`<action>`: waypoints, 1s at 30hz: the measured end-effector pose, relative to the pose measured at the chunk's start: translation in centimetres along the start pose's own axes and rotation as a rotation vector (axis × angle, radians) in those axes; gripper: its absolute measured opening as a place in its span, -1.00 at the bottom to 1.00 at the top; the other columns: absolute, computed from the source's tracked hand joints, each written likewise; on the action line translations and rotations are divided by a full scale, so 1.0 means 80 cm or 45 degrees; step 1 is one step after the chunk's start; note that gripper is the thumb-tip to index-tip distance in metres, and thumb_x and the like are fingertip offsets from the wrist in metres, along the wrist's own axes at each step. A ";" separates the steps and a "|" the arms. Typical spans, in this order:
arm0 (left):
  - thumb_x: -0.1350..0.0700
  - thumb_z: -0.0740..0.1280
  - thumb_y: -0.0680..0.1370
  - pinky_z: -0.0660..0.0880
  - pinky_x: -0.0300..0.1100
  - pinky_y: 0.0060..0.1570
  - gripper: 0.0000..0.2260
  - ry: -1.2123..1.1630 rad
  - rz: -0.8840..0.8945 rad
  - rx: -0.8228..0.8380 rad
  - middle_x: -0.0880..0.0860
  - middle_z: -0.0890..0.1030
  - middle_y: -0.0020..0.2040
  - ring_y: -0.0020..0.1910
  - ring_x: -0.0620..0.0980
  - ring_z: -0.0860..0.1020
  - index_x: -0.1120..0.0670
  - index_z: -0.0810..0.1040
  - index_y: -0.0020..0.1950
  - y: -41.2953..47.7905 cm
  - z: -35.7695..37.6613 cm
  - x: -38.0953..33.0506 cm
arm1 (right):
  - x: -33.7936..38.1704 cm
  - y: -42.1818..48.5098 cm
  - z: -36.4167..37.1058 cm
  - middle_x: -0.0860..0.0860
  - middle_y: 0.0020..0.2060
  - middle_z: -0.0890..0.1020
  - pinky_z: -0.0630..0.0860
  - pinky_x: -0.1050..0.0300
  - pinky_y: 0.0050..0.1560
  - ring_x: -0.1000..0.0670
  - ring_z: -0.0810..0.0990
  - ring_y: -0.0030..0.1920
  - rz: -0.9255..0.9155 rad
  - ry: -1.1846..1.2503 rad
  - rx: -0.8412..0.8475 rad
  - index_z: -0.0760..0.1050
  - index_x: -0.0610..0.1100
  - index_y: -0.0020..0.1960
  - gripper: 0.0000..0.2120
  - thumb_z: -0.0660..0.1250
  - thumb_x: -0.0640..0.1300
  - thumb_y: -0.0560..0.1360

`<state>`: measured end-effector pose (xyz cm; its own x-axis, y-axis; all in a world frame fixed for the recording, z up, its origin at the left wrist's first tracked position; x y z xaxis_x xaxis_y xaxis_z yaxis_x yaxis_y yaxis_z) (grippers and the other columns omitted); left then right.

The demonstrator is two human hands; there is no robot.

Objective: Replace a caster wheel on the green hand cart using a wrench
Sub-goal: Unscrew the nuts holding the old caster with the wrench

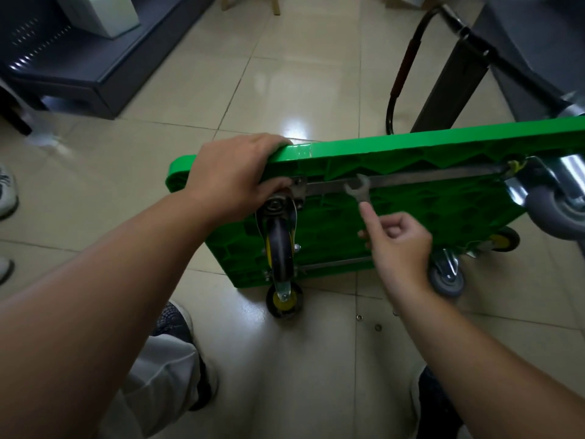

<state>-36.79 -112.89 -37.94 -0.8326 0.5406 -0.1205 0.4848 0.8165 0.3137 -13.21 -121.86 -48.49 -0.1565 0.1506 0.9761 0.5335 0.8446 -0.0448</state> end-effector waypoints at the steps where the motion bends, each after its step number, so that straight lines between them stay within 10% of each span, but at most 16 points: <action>1: -0.17 0.35 0.57 0.42 -0.07 -0.05 -0.53 -0.001 -0.002 0.006 -0.06 0.61 0.27 0.20 0.07 0.57 -0.07 0.44 0.44 0.001 0.001 0.001 | -0.030 -0.006 0.003 -0.03 -0.40 0.67 0.55 0.14 -0.35 0.06 0.63 -0.40 0.091 0.069 -0.072 0.50 -0.16 -0.20 -0.67 0.50 0.08 0.45; 12: -0.15 0.36 0.56 0.41 -0.10 -0.05 -0.53 0.022 -0.004 0.003 -0.04 0.63 0.23 0.15 0.08 0.59 -0.05 0.45 0.43 0.001 0.002 0.004 | -0.264 -0.067 0.043 -0.01 -0.31 0.63 0.34 0.23 -0.38 0.02 0.60 -0.28 0.622 -0.397 0.125 0.54 -0.20 -0.14 -0.78 0.50 -0.08 0.47; 18: -0.16 0.37 0.56 0.41 -0.10 -0.04 -0.53 0.031 0.000 0.008 -0.07 0.61 0.25 0.19 0.07 0.57 -0.05 0.46 0.43 0.001 0.002 0.006 | -0.331 -0.083 0.032 -0.05 -0.21 0.60 0.55 0.05 -0.18 -0.04 0.56 -0.21 0.615 -0.745 0.376 0.52 -0.14 -0.11 -0.92 0.39 -0.26 0.53; 30: -0.18 0.34 0.56 0.42 -0.10 -0.05 -0.53 0.051 0.005 0.014 -0.09 0.61 0.28 0.21 0.04 0.57 -0.07 0.46 0.43 -0.001 0.002 0.002 | -0.390 -0.112 0.003 -0.10 -0.18 0.66 0.52 0.06 -0.14 -0.13 0.61 -0.17 0.788 -0.679 0.220 0.66 -0.21 -0.02 -0.85 0.34 -0.36 0.50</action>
<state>-36.92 -112.82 -38.11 -0.8408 0.5352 -0.0816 0.4906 0.8169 0.3034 -13.35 -134.01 -78.59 -0.2726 0.7999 0.5347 0.5243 0.5895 -0.6145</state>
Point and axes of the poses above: each hand's wrist, its own y-axis towards the middle knuckle, its own z-axis out of the palm, x = y × z, the point moved 7 cm from there along y, towards the middle knuckle
